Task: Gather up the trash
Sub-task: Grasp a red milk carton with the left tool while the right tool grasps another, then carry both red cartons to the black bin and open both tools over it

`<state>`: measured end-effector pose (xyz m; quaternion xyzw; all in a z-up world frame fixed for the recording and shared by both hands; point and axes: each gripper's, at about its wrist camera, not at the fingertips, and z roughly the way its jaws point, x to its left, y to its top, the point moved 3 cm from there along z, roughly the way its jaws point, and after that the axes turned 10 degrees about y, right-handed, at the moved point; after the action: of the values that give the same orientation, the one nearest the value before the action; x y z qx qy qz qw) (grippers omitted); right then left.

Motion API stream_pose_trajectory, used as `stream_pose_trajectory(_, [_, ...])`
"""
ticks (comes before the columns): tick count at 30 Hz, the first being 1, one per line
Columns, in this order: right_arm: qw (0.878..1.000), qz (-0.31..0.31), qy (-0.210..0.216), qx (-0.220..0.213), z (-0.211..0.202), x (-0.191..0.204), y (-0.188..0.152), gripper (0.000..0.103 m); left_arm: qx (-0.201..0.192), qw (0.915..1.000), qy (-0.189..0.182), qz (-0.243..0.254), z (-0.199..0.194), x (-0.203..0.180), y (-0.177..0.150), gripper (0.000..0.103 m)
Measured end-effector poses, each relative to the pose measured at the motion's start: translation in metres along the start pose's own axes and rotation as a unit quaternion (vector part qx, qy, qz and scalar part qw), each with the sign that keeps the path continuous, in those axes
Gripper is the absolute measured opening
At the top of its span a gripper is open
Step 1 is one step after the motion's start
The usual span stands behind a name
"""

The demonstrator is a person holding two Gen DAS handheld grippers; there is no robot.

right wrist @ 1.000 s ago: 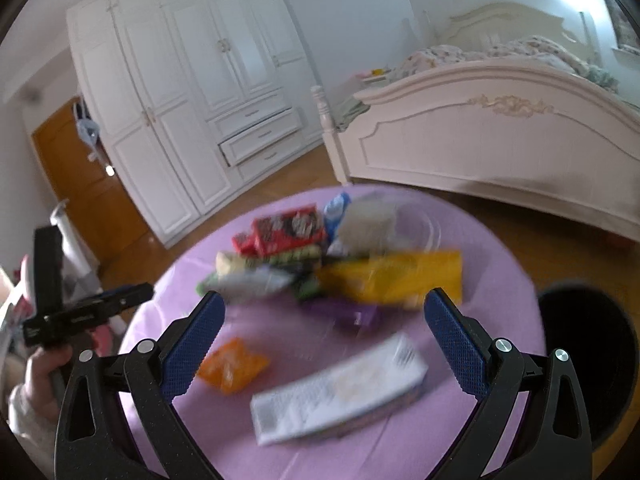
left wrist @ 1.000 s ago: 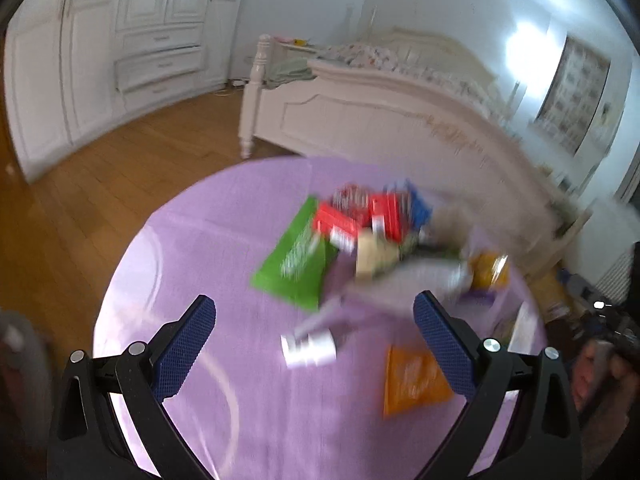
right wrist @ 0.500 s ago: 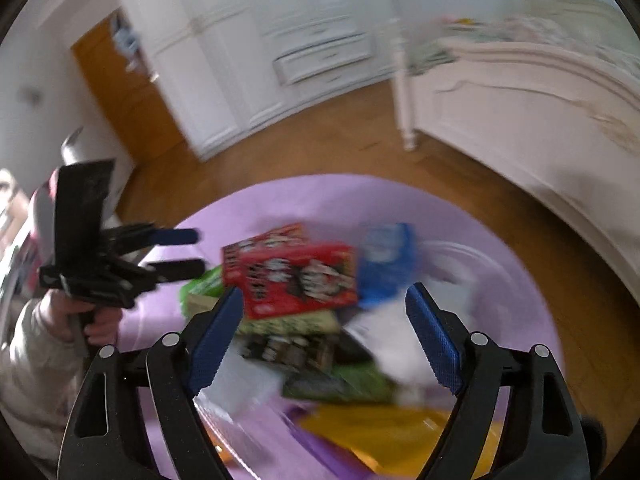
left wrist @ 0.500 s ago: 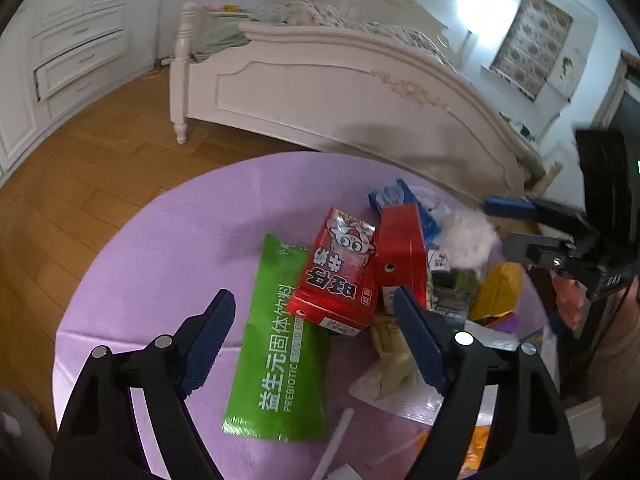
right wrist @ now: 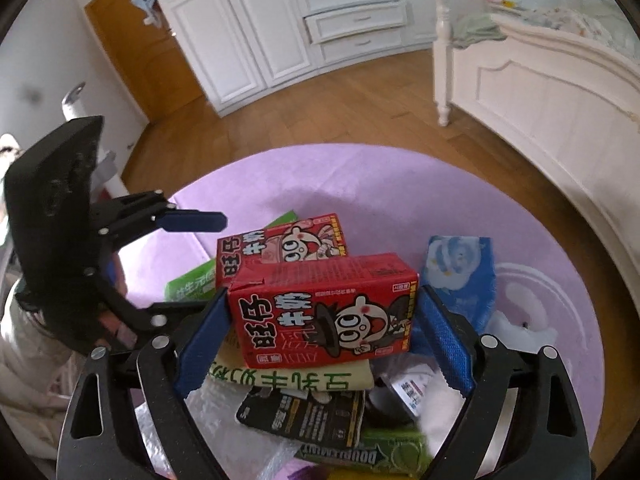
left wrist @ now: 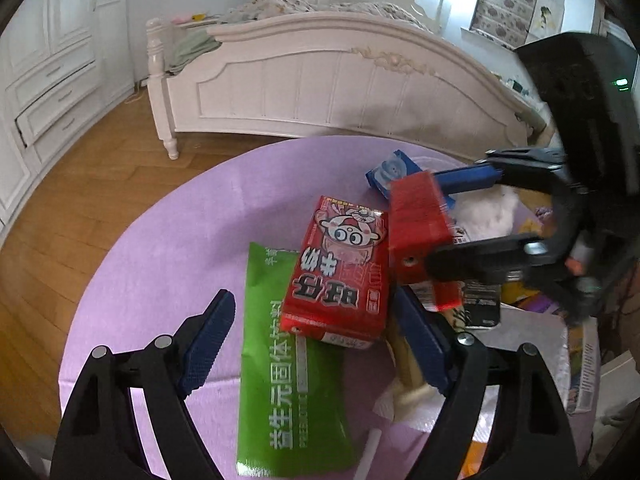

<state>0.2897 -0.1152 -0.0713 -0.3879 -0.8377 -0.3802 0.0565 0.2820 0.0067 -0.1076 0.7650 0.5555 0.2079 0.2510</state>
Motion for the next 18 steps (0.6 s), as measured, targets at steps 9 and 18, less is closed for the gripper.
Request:
stream_pose_trajectory(9, [0.992, 0.065, 0.019, -0.111, -0.071, -0.002, -0.028, 0.089, 0.004, 0.9999, 0.006, -0.009, 0.013, 0.0, 0.0, 0.056])
stream_pose_trajectory(18, [0.963, 0.152, 0.037, -0.221, -0.145, -0.02, -0.091, 0.089, -0.063, 0.9947, -0.031, -0.075, -0.067, -0.004, -0.001, 0.055])
